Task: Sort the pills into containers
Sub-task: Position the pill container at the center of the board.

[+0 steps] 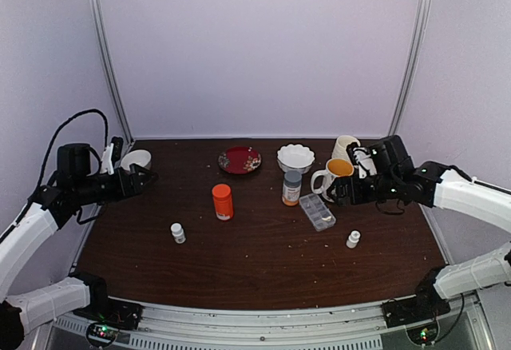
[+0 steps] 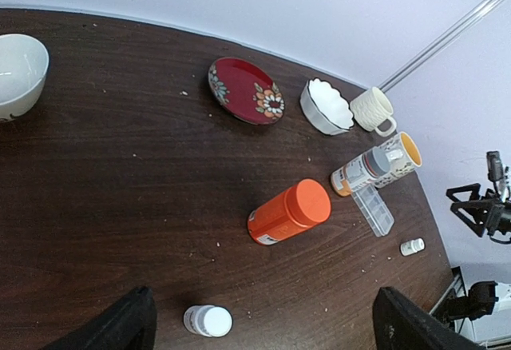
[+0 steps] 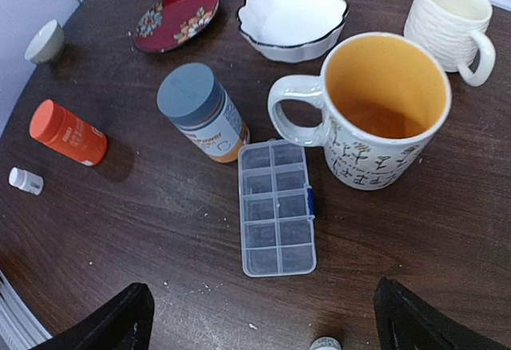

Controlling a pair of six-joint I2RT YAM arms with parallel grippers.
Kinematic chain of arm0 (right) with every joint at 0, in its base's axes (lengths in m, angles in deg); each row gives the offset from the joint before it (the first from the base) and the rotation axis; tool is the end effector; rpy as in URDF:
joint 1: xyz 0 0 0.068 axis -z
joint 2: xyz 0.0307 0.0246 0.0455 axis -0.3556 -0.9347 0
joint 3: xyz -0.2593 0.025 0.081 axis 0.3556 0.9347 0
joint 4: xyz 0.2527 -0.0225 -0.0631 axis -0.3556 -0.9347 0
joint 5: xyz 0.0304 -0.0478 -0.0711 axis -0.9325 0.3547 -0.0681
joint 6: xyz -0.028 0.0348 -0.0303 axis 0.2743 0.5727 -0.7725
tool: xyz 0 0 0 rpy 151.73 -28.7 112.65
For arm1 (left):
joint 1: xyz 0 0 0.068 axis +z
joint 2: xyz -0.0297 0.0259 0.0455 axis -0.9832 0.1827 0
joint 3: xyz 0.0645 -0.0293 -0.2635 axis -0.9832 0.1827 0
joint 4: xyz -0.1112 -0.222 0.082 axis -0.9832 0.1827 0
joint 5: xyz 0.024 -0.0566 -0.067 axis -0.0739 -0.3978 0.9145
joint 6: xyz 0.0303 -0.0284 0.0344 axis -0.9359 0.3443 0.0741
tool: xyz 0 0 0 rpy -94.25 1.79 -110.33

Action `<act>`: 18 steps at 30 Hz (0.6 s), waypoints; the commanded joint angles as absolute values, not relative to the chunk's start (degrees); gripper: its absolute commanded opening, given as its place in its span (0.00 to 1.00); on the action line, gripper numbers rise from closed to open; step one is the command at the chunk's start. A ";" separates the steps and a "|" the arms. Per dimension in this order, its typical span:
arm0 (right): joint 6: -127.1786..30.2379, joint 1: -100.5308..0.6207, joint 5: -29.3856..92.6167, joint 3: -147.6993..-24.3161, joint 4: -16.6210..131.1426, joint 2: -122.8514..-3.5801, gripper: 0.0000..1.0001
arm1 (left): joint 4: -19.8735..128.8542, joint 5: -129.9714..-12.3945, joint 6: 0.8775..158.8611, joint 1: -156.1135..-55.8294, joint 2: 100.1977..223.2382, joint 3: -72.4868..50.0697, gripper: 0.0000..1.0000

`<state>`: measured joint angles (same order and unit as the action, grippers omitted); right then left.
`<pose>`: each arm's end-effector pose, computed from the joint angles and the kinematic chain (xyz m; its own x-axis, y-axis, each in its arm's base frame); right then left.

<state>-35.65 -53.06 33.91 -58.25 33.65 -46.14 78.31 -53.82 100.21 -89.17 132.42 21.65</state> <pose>0.2010 0.1307 0.2694 -0.7143 -0.0548 -0.6977 -0.3727 0.8736 0.3129 0.1755 -0.0456 0.2838 -0.6778 -0.3679 -0.6366 0.1980 0.7425 -0.6399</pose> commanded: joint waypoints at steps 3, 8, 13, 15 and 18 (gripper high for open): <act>-37.69 -59.02 42.21 -66.04 29.45 -59.46 1.00 | 75.07 -50.85 97.78 -89.08 131.72 21.94 0.98; -37.70 -60.37 46.47 -71.38 26.59 -69.42 1.00 | 75.23 -51.30 97.91 -89.13 131.05 22.20 0.98; -36.39 -60.38 47.66 -74.31 26.33 -75.86 1.00 | 75.34 -51.35 98.08 -89.06 130.70 22.38 0.98; -36.02 -60.38 47.78 -75.13 26.45 -78.13 1.00 | 75.33 -51.26 98.08 -89.10 130.78 22.38 0.98; -35.61 -60.38 47.06 -76.03 26.80 -81.36 1.00 | 75.50 -51.15 98.08 -89.12 130.85 22.22 0.97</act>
<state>-36.85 -60.23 45.34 -74.01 27.46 -78.53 77.63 -52.16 98.97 -89.17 131.28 21.96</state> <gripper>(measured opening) 0.997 0.976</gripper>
